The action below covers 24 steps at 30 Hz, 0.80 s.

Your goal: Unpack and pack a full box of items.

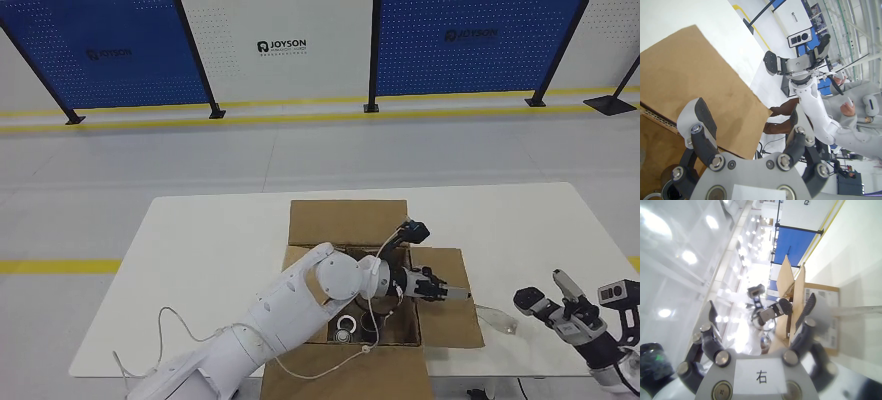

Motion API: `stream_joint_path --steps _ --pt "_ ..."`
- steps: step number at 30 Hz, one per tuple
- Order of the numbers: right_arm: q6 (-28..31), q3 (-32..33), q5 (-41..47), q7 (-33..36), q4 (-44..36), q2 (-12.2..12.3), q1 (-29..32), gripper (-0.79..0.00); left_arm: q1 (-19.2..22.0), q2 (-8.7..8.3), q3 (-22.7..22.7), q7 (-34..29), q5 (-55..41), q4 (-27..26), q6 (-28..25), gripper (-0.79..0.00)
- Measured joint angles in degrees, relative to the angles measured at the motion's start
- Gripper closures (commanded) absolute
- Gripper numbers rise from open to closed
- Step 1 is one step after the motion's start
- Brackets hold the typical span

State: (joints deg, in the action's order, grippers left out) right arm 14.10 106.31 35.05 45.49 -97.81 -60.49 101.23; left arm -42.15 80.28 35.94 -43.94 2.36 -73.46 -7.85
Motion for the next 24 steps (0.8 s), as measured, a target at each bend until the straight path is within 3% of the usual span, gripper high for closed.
stream_joint_path --steps 6,12,19,24 --pt "-0.75 3.02 0.0 0.95 -0.04 0.26 -0.23 -0.785 1.67 1.61 -1.74 0.68 -0.18 3.37 -0.79 -0.785" --pt "-0.99 2.34 0.79 2.3 -1.2 0.23 -1.48 -0.785 1.83 1.34 0.88 2.22 0.72 4.4 0.0 -0.785" --pt "-1.29 0.31 0.93 4.04 -1.37 0.22 -4.48 -0.785 -0.06 -0.92 7.06 2.02 5.0 -1.41 2.52 -0.785" --pt "-1.34 -1.89 1.0 6.48 -1.54 0.23 -6.7 -0.785 -4.85 -4.12 13.94 0.82 14.89 -9.56 6.56 -0.785"
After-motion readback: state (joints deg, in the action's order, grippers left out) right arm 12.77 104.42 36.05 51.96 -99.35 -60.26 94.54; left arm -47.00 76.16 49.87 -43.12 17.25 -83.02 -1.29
